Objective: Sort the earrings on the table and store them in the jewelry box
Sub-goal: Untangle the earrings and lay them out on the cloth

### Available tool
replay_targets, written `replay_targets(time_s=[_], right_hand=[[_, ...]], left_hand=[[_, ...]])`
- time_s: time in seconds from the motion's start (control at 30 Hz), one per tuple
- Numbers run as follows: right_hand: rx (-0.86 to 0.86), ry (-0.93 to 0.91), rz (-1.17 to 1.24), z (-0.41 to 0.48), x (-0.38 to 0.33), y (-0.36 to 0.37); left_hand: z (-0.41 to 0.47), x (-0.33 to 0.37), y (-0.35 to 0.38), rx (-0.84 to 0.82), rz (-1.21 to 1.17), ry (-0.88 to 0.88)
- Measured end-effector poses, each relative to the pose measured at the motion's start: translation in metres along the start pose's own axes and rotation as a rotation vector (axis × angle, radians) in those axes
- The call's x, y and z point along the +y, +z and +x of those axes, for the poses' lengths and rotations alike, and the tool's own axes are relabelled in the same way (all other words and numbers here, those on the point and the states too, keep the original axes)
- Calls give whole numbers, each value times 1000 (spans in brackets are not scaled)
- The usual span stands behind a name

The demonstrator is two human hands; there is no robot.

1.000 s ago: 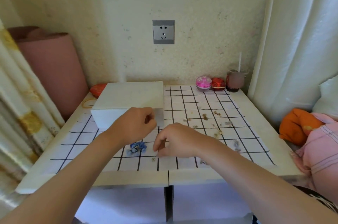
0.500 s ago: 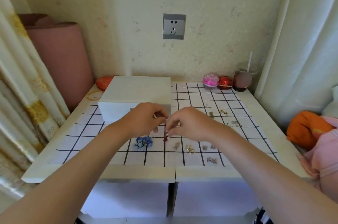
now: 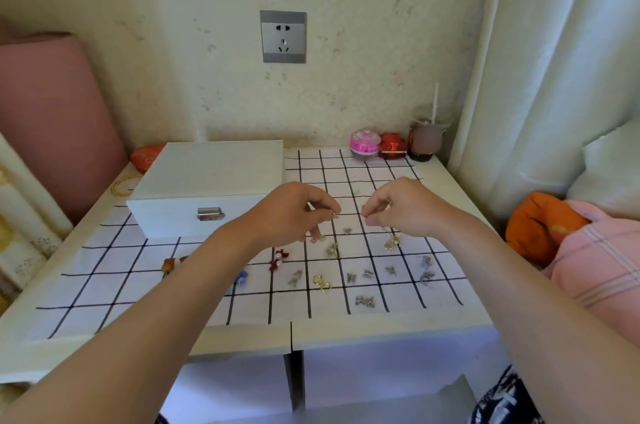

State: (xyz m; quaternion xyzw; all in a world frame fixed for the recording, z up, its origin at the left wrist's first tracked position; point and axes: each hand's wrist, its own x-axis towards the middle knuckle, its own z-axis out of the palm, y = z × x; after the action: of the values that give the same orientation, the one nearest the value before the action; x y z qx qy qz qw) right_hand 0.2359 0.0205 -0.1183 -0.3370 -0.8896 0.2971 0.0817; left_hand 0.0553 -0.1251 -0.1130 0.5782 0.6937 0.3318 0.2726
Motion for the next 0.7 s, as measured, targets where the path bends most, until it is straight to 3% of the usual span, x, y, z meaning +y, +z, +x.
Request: replay_targets(time_s=[0.37, 0.5, 0.6, 0.7], right_hand=[[-197, -27, -206, 6, 6, 11], [-219, -23, -175, 4, 8, 7], [-145, -24, -26, 1, 8, -4], [61, -88, 185, -3, 3, -10]], left_hand=[[30, 7, 21, 3, -96, -45], [34, 10, 27, 22, -153, -79], [36, 14, 31, 81, -255, -136], [38, 20, 29, 148, -327, -196]])
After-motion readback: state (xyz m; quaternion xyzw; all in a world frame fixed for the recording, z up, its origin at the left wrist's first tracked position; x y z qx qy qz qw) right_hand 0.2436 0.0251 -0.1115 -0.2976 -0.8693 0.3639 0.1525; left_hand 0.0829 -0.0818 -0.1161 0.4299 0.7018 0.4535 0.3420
